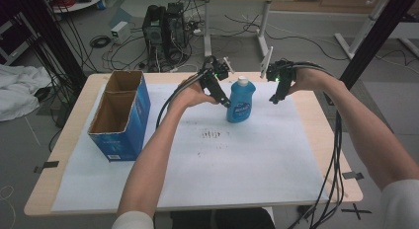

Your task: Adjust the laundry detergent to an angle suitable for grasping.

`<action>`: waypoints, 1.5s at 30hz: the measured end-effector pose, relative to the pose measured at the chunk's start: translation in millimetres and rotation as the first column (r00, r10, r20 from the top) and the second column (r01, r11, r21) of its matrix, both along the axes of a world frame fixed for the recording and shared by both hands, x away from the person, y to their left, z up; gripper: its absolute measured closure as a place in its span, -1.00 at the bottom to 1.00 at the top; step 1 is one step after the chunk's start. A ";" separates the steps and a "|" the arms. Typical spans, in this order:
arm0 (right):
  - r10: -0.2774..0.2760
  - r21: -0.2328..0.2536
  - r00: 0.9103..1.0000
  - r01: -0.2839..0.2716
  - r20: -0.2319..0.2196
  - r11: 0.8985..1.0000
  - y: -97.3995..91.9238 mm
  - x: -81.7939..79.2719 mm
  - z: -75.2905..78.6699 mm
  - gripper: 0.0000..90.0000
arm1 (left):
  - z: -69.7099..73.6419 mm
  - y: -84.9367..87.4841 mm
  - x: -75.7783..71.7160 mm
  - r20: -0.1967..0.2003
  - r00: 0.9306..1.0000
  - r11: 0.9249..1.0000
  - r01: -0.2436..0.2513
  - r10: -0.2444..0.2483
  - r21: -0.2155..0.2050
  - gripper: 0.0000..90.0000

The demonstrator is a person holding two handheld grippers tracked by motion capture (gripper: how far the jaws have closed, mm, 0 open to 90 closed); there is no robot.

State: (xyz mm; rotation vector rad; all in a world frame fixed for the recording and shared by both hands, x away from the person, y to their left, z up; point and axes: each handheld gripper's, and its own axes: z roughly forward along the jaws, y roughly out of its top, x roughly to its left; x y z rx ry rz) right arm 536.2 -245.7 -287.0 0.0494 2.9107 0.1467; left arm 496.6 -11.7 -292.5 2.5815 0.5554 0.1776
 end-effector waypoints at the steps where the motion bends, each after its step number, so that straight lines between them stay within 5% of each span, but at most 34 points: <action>1: 0.000 -0.003 1.000 0.000 -0.001 1.000 0.2 -0.1 0.4 -0.73 | -1.7 -1.8 1.2 0.002 1.000 1.000 -0.003 0.003 -0.011 -0.65; 4: -0.046 0.023 0.999 0.046 -0.007 0.999 1.4 -3.2 -0.7 -0.73 | -7.1 -6.7 5.3 0.007 1.000 1.000 -0.002 0.002 -0.028 -0.65; 9: -0.019 0.004 1.000 0.019 -0.002 1.000 0.4 -1.5 0.2 -0.73 | -17.1 -11.7 11.3 0.003 1.000 0.997 -0.011 0.012 -0.071 -0.65; 13: -0.058 0.045 0.998 0.058 0.001 0.997 1.0 -4.6 -1.7 -0.73 | -23.2 -13.9 15.4 0.001 1.000 0.995 -0.021 0.022 -0.099 -0.65; 14: -0.052 0.023 0.999 0.052 -0.005 0.998 1.5 -4.0 0.4 -0.73 | -23.5 -13.6 17.1 -0.001 1.000 0.996 -0.013 0.013 -0.091 -0.65; 19: -0.056 0.041 0.998 0.056 -0.004 0.998 0.7 -3.9 -0.8 -0.73 | -31.7 -17.2 19.9 -0.005 1.000 0.986 -0.017 0.017 -0.167 -0.65; 33: -0.050 0.026 0.999 0.049 0.003 0.998 2.4 -4.4 0.6 -0.73 | -48.2 -28.4 22.8 0.001 1.000 0.977 -0.016 0.016 -0.211 -0.65; 35: -0.051 0.026 0.999 0.051 0.002 0.998 2.4 -4.3 0.7 -0.73 | -49.0 -28.1 24.5 0.012 1.000 0.983 0.008 -0.006 -0.182 -0.65; 37: -0.050 0.027 0.999 0.050 0.001 0.998 2.6 -4.5 0.8 -0.73 | -53.1 -30.7 24.1 -0.002 1.000 0.976 -0.021 0.021 -0.217 -0.64; 40: -0.049 0.024 0.999 0.049 0.002 0.998 3.0 -5.0 0.8 -0.73 | -55.3 -30.9 25.7 0.009 1.000 0.982 0.002 0.000 -0.190 -0.64; 42: -0.049 0.023 0.999 0.049 0.002 0.999 3.1 -5.2 0.6 -0.73 | -58.6 -34.0 23.6 0.007 1.000 0.975 -0.021 0.023 -0.222 -0.64; 45: -0.052 0.023 0.999 0.052 0.002 0.998 2.6 -4.9 0.7 -0.73 | -58.4 -33.7 24.8 0.020 1.000 0.981 0.001 0.003 -0.192 -0.64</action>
